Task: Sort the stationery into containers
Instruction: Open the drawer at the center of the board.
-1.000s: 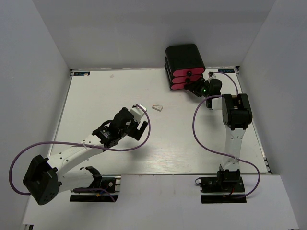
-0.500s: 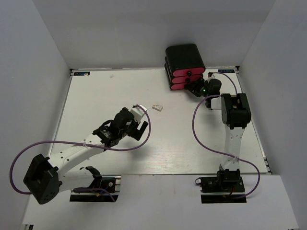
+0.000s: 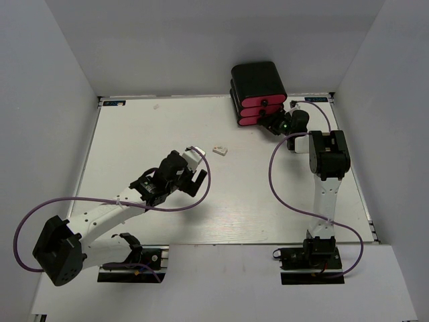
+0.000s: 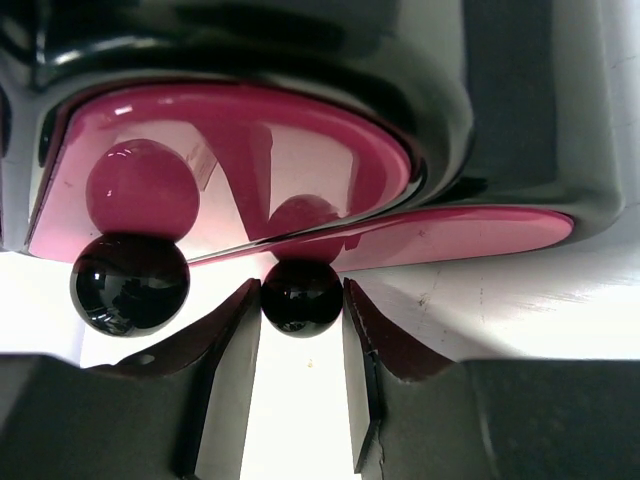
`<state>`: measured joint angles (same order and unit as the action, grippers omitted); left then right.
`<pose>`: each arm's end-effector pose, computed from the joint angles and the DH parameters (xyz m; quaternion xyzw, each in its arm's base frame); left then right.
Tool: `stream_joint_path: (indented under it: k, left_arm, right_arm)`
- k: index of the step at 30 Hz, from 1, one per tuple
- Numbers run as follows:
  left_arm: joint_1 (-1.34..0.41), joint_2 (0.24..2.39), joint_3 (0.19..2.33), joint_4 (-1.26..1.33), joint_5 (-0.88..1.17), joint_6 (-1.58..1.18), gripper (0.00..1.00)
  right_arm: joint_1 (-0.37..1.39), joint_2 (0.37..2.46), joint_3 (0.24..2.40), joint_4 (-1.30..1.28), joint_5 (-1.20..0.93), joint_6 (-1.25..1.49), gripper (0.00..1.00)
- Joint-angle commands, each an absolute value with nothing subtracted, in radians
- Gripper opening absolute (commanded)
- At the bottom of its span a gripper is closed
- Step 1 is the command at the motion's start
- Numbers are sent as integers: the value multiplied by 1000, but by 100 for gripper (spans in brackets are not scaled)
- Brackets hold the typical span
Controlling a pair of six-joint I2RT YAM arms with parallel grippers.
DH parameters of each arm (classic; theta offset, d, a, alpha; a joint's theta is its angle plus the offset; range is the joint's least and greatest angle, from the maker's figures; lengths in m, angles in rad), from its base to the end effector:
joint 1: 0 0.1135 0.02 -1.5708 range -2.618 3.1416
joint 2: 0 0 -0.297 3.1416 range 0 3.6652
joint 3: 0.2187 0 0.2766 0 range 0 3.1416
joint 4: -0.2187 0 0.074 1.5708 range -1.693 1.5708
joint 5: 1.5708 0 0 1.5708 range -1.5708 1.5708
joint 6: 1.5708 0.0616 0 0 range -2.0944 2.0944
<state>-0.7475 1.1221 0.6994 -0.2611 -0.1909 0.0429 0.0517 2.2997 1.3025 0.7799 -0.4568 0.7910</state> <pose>0.2032 -0.1724 0.2401 0.3084 0.8456 -0.0666 0.4306 0.5389 0.0551 0.1129 0.1421 0.7593 0.4106 0.4845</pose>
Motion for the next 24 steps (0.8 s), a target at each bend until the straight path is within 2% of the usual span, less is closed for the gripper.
stream_joint_path:
  k: [1, 12, 16, 17, 19, 20, 24]
  left_arm:
    - [-742, 1114, 706, -249, -176, 37, 100]
    - [-742, 1083, 706, -193, -103, -50, 100]
    - [-742, 1107, 706, -129, -48, -152, 100]
    - [-742, 1120, 706, -98, -34, -202, 100]
    - [-742, 1169, 706, -62, -34, -250, 100]
    - [-742, 1190, 716, -36, -23, -265, 100]
    - [-742, 1327, 828, -64, -32, -276, 100]
  right_arm:
    - [46, 2293, 1284, 795, -446, 790, 24]
    - [48, 2132, 1005, 877, -468, 778, 24]
    - [49, 2099, 974, 856, -472, 779, 47]
    - [43, 2097, 973, 854, -477, 778, 64]
    - [41, 2083, 973, 845, -494, 781, 87]
    - [41, 2077, 962, 842, -505, 779, 90]
    - [26, 1984, 875, 824, -520, 732, 90]
